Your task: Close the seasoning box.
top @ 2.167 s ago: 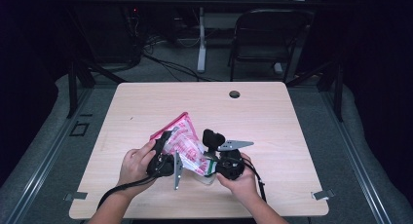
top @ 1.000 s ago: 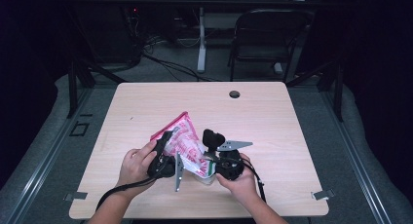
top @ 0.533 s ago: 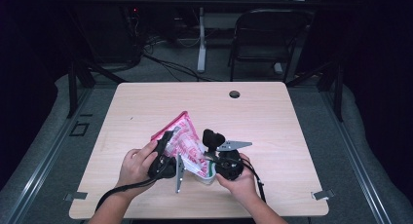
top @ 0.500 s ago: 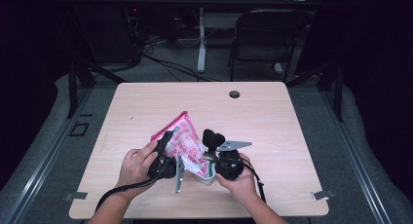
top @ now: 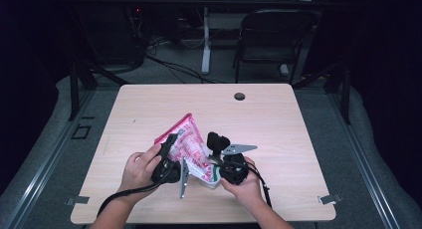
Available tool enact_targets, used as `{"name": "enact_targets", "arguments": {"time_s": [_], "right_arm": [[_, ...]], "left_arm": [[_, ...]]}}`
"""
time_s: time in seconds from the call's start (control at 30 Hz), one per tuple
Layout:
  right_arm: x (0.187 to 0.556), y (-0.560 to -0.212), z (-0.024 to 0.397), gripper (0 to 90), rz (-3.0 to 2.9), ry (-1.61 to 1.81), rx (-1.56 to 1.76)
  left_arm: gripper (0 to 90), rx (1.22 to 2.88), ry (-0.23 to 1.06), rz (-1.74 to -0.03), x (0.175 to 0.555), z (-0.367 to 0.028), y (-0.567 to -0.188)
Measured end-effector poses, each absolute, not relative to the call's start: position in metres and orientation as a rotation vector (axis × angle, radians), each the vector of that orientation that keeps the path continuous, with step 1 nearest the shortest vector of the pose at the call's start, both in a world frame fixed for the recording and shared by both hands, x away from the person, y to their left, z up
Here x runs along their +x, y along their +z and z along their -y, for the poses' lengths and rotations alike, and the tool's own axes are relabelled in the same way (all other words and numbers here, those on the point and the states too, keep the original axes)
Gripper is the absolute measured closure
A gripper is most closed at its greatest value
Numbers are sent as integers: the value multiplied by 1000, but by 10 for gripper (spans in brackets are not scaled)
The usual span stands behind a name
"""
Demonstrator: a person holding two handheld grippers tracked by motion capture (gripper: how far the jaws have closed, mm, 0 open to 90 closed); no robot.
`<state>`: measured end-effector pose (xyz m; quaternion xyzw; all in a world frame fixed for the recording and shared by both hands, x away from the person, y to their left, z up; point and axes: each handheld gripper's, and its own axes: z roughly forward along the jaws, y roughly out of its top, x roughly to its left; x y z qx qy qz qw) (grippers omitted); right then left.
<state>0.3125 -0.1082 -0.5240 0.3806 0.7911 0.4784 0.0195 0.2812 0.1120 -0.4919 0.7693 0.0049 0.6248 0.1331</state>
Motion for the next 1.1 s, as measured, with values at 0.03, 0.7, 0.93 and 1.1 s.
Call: {"name": "enact_targets", "arguments": {"time_s": [0.03,0.7,0.93,1.1], "right_arm": [[312,-524,108,897,-2455,1486,1182],[313,-524,108,897,-2463,1477,1176],[312,-524,107,897,-2464,1469,1175],[313,-525,107,897,-2463,1469,1176]], "left_arm": [[660,2231,1813,-14,281,-112,-492],[663,2227,1817,-10,280,-111,-491],[663,2224,1819,-10,279,-111,-490],[664,2219,1820,-8,279,-111,-491]]}}
